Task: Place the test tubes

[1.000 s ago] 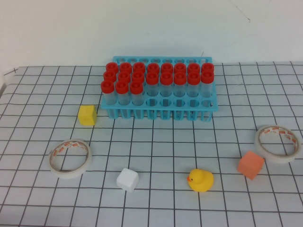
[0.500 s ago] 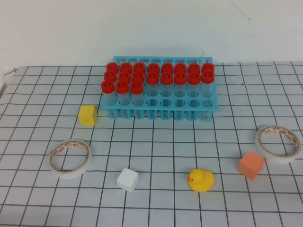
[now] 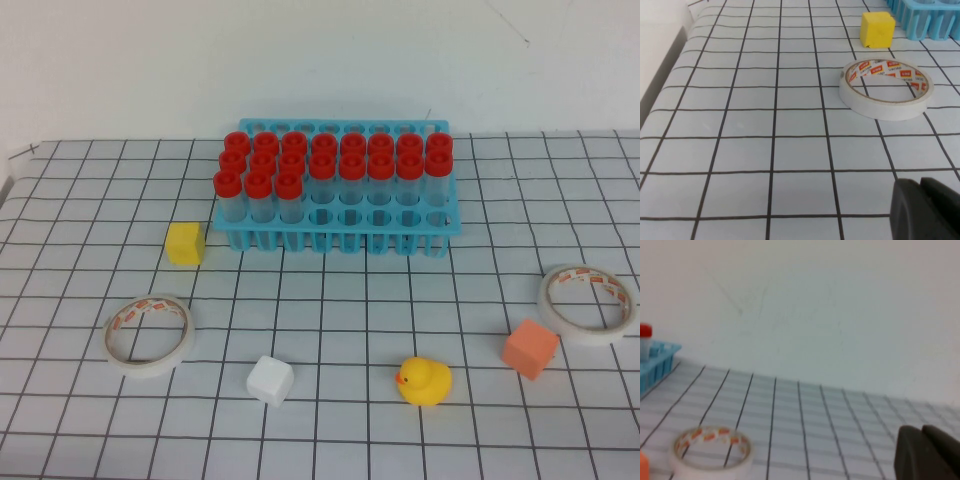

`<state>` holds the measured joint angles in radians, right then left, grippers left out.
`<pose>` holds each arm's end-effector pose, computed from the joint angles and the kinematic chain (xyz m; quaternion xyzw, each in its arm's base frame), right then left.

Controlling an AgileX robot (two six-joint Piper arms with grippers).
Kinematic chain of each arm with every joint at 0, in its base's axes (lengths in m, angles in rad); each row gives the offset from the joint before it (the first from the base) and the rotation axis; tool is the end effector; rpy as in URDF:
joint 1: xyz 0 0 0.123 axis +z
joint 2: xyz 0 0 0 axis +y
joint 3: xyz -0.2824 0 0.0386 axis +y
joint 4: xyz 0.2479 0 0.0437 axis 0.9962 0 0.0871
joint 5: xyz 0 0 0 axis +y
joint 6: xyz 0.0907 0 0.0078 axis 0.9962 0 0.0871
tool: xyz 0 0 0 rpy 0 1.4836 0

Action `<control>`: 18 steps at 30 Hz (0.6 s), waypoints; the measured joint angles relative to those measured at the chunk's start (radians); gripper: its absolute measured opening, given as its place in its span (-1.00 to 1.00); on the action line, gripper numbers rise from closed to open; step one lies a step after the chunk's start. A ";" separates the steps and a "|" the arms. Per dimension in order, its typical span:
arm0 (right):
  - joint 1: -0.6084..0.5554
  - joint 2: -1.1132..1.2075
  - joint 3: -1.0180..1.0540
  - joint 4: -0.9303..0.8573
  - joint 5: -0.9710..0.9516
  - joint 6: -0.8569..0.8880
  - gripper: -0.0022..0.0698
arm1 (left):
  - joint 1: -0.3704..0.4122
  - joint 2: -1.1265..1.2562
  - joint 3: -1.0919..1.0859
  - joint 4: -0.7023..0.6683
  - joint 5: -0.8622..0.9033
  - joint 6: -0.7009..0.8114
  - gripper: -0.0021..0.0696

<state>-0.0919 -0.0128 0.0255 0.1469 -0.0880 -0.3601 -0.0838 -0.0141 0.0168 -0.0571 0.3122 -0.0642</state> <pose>0.0551 -0.0062 0.2130 -0.0345 0.6468 -0.1201 0.7523 0.0534 -0.0061 0.1800 -0.0081 0.7827 -0.0697 0.6185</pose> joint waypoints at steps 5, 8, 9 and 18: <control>0.000 0.000 0.002 0.009 0.120 0.016 -0.94 | 0.000 0.000 0.000 0.000 0.000 0.000 -0.95; 0.000 0.000 0.002 -0.010 0.192 0.056 -0.94 | 0.000 0.000 0.000 0.000 0.000 0.000 -0.95; 0.000 0.000 0.002 -0.026 0.219 0.077 -0.94 | 0.000 0.000 0.000 0.000 0.000 0.000 -0.95; 0.000 0.000 -0.007 -0.275 0.441 0.381 -0.94 | 0.000 0.000 0.000 0.000 0.000 0.006 -0.95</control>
<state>-0.0919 -0.0128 0.0189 -0.1276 0.3530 0.0214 -0.0838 -0.0141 0.0168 -0.0571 0.3122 -0.0587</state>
